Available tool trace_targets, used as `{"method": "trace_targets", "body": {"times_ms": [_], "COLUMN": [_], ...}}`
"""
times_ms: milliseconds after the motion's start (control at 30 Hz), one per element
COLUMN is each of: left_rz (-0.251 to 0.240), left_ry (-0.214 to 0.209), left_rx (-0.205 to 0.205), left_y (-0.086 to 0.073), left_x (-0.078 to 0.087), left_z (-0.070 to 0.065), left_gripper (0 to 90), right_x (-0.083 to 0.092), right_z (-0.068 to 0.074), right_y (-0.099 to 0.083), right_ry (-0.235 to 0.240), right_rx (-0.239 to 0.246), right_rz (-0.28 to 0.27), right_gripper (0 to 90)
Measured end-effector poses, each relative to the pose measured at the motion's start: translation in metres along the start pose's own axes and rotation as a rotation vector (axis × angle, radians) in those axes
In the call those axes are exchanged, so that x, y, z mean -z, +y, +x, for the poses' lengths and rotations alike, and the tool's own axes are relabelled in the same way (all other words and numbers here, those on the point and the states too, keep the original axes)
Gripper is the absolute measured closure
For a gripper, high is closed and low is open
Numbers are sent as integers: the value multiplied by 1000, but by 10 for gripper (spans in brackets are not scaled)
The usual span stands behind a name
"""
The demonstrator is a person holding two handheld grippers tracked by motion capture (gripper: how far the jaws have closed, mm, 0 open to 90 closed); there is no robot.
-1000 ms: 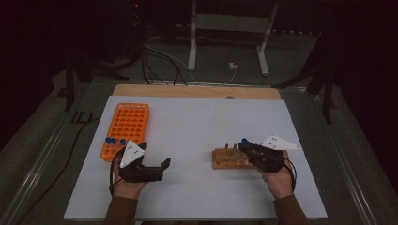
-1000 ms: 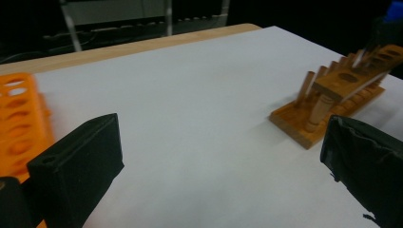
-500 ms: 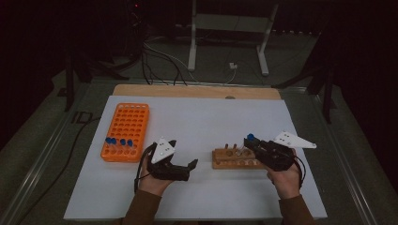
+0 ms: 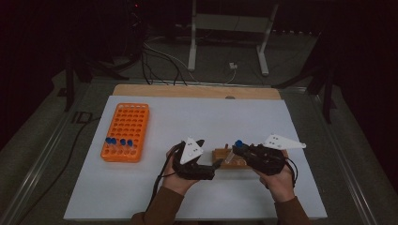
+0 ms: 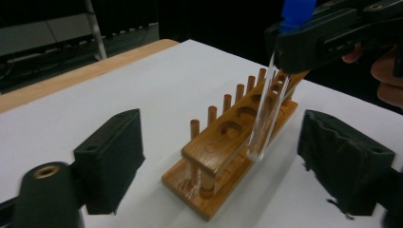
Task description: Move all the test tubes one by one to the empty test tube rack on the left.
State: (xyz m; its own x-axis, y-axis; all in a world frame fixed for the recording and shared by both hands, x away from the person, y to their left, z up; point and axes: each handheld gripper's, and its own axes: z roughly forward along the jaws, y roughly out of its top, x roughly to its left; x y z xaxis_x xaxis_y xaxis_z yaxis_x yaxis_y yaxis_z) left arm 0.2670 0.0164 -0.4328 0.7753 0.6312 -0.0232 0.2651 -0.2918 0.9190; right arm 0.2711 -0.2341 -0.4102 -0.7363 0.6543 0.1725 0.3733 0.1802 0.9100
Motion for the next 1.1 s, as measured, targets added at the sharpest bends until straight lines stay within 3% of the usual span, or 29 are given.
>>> {"method": "trace_targets", "body": {"times_ms": [167, 300, 633, 700, 833, 967, 1033, 1100], "left_rz": [14, 24, 28, 30, 35, 36, 34, 32], "left_ry": [-10, -42, -105, -107, -93, -69, -56, -44], "left_rx": [-19, -26, -62, -74, -68, -53, -43, -28], "left_y": [1, 1, 1, 1, 0, -1, -2, -4], "left_x": [-11, -18, -22, -22, -20, -14, -10, -6], "left_z": [-9, -13, -17, -18, -14, -6, -2, 3], "left_gripper": [325, 442, 746, 766, 772, 772, 772, 772], "right_x": [-4, -4, -6, -6, -4, -1, 1, 2], "right_z": [4, 5, 7, 7, 5, 0, -3, -7], "right_y": [0, 0, -1, -1, 0, 1, 0, 0], "right_ry": [26, 40, 54, 57, 67, 7, -27, -56], "right_rx": [1, -3, 6, 8, -9, -17, -21, -24], "right_rz": [9, 9, 21, 21, 2, -13, -9, -6], "right_gripper": [774, 774, 774, 767, 504, 260, 168, 151]}}
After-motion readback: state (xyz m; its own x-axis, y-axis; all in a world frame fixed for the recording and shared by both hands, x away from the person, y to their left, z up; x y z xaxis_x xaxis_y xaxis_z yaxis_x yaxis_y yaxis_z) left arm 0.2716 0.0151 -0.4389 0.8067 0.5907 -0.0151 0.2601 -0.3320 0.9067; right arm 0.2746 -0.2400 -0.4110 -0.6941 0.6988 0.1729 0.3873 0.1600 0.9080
